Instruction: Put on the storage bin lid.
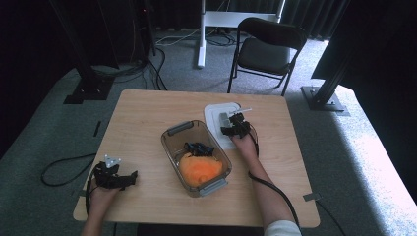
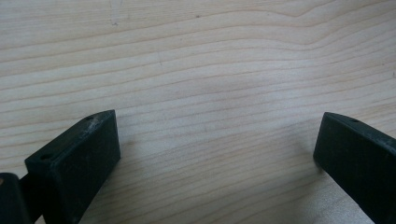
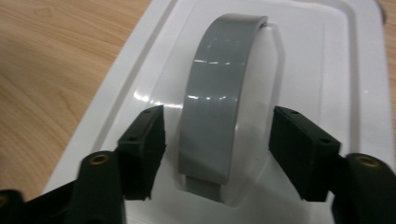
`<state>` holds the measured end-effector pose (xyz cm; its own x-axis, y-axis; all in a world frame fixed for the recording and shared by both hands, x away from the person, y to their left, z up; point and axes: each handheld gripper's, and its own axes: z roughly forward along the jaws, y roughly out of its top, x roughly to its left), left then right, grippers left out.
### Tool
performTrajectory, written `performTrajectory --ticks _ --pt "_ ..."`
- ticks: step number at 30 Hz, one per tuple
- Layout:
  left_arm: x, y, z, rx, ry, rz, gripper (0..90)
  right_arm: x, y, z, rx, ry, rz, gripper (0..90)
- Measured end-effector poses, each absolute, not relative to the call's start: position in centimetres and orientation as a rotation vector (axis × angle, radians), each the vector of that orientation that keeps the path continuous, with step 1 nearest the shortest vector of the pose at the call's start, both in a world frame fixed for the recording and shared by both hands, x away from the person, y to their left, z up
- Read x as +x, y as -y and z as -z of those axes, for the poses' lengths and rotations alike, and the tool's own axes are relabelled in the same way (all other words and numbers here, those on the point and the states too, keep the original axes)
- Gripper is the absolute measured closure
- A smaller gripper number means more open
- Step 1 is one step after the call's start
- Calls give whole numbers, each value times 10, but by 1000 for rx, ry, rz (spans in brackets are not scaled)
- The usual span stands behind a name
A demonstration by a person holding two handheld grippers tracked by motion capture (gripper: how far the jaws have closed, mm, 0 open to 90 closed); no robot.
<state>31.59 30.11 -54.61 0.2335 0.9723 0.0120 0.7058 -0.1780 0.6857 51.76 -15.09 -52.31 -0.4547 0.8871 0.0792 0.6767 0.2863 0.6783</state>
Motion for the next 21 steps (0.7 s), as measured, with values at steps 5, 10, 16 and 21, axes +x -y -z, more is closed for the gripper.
performTrajectory --ticks 5,10,16,21 --pt "316 -301 546 1957 -1530 -621 10 518 151 524 1432 -2260 -938 573" --pt "316 -300 546 1953 -1537 -623 10 516 150 523 1440 -2270 -967 664" --pt "317 -299 546 1956 -1530 -621 11 511 152 521 1452 -2264 -1015 676" --pt "317 -299 546 1957 -1527 -620 11 506 156 513 1435 -2266 -1039 680"
